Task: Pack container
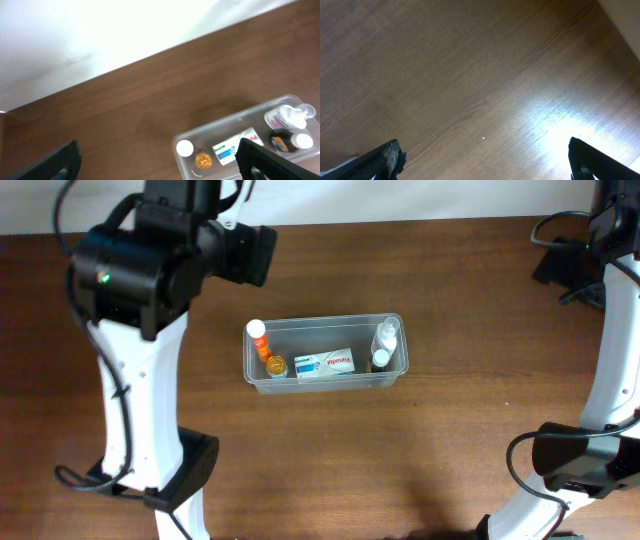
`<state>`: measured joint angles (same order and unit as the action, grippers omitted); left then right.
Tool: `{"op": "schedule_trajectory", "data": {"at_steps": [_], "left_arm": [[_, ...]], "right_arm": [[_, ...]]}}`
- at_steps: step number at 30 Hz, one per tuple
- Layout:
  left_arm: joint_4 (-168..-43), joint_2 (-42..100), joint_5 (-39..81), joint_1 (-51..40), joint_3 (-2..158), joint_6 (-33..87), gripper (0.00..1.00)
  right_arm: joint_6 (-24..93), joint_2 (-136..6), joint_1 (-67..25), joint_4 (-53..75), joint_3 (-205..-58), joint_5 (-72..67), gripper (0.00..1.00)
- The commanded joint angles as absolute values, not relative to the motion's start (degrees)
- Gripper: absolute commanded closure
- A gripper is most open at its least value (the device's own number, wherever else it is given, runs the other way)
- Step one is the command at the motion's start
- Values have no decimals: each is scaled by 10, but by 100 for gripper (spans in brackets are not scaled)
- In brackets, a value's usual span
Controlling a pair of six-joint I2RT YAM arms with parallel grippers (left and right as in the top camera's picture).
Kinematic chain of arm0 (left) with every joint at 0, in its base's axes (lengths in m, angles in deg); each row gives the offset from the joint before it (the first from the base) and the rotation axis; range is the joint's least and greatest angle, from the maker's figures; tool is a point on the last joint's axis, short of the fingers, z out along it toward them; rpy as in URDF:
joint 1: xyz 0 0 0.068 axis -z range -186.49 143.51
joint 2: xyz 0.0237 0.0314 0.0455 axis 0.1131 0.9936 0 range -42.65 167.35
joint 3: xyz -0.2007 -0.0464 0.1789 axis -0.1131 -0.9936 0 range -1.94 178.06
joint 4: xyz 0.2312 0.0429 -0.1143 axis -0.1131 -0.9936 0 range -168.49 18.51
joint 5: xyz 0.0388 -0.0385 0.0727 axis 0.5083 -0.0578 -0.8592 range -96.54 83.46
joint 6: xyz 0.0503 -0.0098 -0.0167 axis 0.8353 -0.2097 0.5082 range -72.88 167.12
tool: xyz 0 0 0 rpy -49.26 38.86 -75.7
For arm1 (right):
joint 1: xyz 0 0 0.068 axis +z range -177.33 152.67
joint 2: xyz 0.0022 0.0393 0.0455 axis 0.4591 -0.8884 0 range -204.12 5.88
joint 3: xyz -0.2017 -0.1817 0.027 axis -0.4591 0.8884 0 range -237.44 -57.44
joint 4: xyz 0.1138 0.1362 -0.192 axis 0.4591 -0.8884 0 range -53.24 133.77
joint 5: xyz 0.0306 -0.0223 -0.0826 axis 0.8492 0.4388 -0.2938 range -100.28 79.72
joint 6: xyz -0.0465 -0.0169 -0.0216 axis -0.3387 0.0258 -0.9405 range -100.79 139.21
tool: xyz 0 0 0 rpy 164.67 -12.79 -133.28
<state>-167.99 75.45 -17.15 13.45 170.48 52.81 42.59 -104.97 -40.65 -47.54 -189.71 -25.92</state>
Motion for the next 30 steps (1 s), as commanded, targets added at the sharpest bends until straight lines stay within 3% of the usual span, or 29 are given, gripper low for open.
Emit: {"op": "schedule_trajectory", "data": {"at_steps": [1, 15, 19, 30], "left_arm": [[-1682, 725, -217, 133, 1711, 519, 0], [-1681, 589, -273, 101, 1644, 519, 0], [-1617, 516, -267, 74, 1489, 519, 0], [-1200, 230, -158, -35, 892, 519, 0]], "right_arm": [[426, -1045, -409, -475, -1900, -268, 2], [426, -1045, -409, -475, -1900, -268, 2], [426, -1045, -409, -475, -1900, -268, 2], [426, -1045, -409, -475, -1900, -268, 2]]}}
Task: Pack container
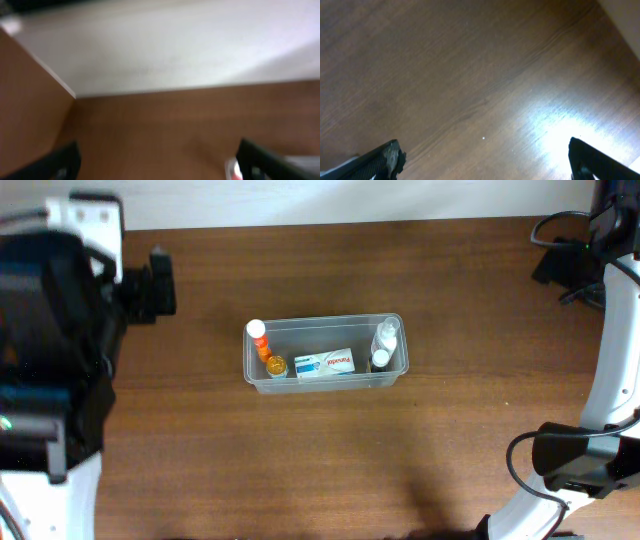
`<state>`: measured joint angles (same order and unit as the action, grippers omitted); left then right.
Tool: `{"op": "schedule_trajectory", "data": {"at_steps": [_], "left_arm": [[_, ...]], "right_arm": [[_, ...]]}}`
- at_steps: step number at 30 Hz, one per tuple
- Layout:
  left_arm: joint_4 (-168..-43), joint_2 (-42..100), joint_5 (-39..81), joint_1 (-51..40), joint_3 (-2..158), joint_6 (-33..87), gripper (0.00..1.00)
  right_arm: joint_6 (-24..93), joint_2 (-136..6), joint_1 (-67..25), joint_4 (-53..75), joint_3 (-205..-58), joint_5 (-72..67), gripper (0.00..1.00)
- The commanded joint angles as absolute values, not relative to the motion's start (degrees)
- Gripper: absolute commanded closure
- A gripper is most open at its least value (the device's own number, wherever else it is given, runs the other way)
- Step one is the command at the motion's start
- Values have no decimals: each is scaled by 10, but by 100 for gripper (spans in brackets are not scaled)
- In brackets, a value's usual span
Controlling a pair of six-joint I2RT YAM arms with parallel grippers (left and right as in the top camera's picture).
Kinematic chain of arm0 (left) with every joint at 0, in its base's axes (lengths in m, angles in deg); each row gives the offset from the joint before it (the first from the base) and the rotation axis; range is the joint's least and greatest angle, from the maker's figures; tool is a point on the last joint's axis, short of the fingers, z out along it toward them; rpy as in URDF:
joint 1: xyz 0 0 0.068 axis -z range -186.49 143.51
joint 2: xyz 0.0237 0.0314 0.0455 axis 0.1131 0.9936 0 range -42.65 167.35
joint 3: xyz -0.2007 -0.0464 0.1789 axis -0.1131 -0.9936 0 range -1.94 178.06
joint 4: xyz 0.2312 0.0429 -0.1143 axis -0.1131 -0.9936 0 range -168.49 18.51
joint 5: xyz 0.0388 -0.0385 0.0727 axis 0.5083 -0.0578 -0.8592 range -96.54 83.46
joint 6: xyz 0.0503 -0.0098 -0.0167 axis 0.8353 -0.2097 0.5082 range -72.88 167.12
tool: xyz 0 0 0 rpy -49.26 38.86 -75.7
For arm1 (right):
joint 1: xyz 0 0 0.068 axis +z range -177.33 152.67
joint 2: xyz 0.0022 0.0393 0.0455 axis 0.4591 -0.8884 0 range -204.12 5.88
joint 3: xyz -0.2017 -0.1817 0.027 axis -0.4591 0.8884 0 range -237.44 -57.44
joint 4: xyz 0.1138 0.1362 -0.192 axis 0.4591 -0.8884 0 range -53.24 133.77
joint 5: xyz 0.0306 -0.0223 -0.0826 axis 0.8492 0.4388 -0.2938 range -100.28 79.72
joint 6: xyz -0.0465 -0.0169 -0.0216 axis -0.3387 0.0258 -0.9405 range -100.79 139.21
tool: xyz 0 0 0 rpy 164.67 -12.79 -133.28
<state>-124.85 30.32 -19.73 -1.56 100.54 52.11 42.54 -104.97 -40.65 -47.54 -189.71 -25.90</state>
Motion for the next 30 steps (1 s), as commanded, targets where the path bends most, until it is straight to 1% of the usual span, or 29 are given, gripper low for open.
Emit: {"op": "schedule_trajectory", "data": {"at_steps": [1, 7, 11, 16, 21, 30], "left_arm": [[-1166, 204, -157, -39, 839, 519, 0], [-965, 50, -155, -43, 537, 519, 0], [-849, -50, -134, -43, 363, 519, 0], [-750, -176, -102, -43, 191, 519, 0], [-719, -263, -91, -43, 92, 519, 0], [-722, -352, -91, -43, 13, 519, 0]], "right_arm": [[426, -1045, -409, -475, -1900, -268, 2], [426, -1045, -409, -475, -1900, -268, 2], [426, -1045, -409, -475, -1900, -268, 2], [426, -1045, -409, -475, -1900, -268, 2], [426, -1045, -409, -475, -1900, -268, 2], [426, -1045, -409, -475, -1900, -268, 2]]}}
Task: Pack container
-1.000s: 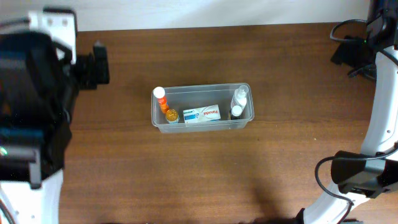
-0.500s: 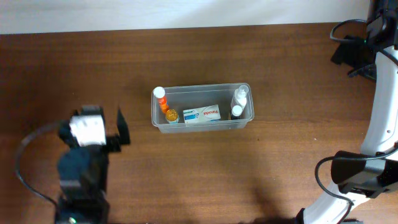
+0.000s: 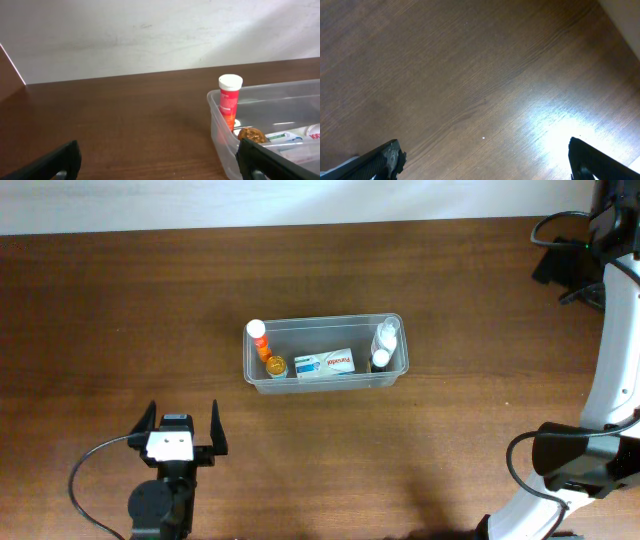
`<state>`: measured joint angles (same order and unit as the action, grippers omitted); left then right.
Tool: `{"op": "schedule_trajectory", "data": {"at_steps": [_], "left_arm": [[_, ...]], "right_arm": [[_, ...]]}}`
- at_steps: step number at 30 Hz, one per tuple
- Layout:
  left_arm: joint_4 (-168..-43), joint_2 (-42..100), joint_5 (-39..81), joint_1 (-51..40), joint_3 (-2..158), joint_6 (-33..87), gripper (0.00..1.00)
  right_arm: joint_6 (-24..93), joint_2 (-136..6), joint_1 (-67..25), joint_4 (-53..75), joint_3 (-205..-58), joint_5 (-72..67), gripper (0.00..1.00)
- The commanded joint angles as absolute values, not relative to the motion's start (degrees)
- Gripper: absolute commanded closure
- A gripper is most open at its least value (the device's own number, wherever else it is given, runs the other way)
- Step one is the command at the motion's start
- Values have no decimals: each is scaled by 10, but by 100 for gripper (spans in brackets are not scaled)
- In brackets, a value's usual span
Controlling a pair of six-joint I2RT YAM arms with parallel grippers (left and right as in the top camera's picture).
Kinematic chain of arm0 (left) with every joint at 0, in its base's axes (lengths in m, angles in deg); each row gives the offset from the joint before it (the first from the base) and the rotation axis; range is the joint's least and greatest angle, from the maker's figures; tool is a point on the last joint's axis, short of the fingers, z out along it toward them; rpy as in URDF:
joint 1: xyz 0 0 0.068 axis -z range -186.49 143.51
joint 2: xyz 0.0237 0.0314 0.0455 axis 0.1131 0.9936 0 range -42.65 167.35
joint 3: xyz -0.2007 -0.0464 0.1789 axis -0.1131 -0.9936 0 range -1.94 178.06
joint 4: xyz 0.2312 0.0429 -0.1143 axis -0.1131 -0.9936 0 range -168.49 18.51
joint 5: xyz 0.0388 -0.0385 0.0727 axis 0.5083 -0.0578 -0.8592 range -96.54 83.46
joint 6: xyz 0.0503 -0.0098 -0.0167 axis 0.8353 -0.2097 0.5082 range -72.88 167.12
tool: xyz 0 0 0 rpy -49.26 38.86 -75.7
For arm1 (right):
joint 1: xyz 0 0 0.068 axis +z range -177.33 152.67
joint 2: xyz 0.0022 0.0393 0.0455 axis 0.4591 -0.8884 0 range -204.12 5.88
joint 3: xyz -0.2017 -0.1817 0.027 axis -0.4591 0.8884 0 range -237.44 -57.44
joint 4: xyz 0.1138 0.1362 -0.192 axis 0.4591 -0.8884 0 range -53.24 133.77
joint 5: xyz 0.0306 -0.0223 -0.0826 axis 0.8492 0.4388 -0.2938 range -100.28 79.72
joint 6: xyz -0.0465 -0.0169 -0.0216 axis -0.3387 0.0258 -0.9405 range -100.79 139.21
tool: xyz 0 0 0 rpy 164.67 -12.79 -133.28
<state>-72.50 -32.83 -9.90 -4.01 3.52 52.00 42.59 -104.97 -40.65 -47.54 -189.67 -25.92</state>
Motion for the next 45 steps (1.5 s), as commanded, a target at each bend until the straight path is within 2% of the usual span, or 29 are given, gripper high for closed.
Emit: {"op": "schedule_trajectory", "data": {"at_steps": [1, 13, 45], "left_arm": [[-722, -358, -91, -45, 7, 519, 0], [-763, -422, -86, -68, -14, 519, 0], [-762, -423, -73, -68, -14, 519, 0]], "right_arm": [[426, -1045, -409, -475, -1900, -268, 2], [426, -1045, -409, -475, -1900, -268, 2], [426, -1045, -409, -475, -1900, -268, 1]]}}
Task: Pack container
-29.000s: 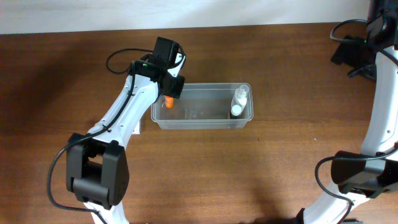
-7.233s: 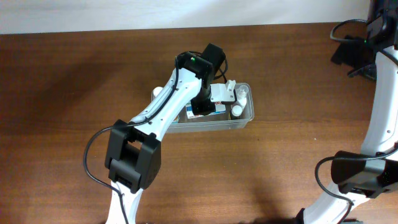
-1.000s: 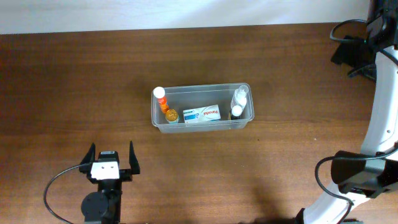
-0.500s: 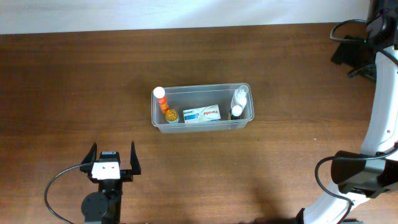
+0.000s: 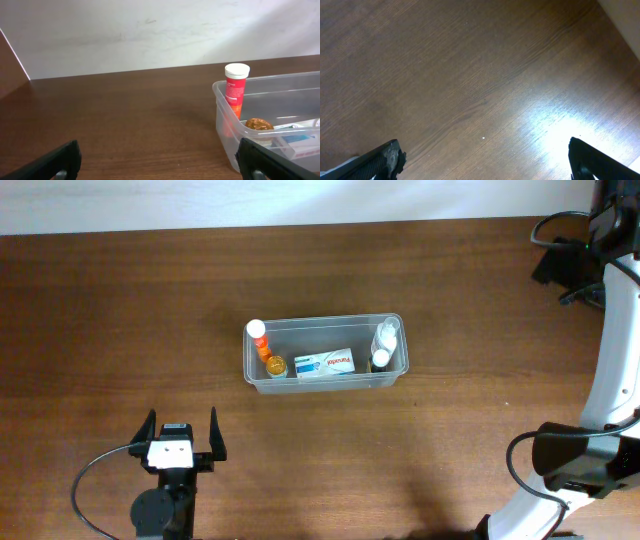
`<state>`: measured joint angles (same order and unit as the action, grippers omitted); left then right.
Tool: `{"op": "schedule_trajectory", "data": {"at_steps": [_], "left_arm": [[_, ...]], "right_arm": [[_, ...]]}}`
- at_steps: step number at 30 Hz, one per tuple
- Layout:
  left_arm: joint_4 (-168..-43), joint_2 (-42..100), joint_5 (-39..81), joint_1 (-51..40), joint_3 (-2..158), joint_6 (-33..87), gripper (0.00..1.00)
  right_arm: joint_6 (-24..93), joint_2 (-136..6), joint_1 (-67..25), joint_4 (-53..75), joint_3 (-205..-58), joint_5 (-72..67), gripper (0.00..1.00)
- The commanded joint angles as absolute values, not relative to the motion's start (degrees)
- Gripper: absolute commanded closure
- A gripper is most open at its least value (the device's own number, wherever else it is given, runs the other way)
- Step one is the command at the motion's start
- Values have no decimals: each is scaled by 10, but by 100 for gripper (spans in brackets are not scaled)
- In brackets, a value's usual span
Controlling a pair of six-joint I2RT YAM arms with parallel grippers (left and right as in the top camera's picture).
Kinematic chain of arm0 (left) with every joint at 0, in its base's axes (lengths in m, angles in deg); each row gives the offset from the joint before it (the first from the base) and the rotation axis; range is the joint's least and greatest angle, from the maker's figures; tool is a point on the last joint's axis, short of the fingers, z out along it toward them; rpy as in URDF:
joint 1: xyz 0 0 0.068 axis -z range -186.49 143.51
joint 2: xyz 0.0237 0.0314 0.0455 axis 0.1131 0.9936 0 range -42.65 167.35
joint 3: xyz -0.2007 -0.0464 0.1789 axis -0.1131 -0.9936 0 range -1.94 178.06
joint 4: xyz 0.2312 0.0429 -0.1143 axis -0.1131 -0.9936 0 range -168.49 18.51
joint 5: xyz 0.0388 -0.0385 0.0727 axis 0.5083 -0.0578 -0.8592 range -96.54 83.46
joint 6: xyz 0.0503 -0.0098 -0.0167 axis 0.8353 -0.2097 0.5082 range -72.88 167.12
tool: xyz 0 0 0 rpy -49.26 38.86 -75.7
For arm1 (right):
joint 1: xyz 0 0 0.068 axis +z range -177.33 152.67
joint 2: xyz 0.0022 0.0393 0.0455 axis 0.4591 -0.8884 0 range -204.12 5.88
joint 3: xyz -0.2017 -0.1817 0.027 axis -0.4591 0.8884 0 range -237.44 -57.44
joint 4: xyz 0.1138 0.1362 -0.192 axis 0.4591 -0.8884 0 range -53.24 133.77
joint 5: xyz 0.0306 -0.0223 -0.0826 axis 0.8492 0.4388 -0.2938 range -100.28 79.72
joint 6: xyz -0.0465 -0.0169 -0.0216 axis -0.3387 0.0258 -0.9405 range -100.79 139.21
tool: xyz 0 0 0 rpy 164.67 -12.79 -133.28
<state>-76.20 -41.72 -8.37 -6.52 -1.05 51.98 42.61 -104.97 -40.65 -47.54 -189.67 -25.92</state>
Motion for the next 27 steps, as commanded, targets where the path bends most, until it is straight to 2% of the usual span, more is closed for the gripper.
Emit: {"op": "schedule_trajectory", "data": {"at_steps": [1, 14, 19, 24, 27], "left_arm": [[-762, -423, -73, -68, -14, 519, 0], [-762, -423, -73, -68, -14, 519, 0], [-762, -423, -73, -68, -14, 519, 0], [-762, -423, -73, -68, -14, 519, 0], [-762, -423, -73, -68, -14, 519, 0]], "right_arm": [[426, -1045, -409, -475, -1900, -268, 2], [426, -1044, -407, -475, -1900, -268, 2], [426, -1002, -384, -475, -1896, -269, 2], [426, -939, -344, -473, -1844, -273, 2], [426, -888, -315, -427, -1774, -274, 2]]}}
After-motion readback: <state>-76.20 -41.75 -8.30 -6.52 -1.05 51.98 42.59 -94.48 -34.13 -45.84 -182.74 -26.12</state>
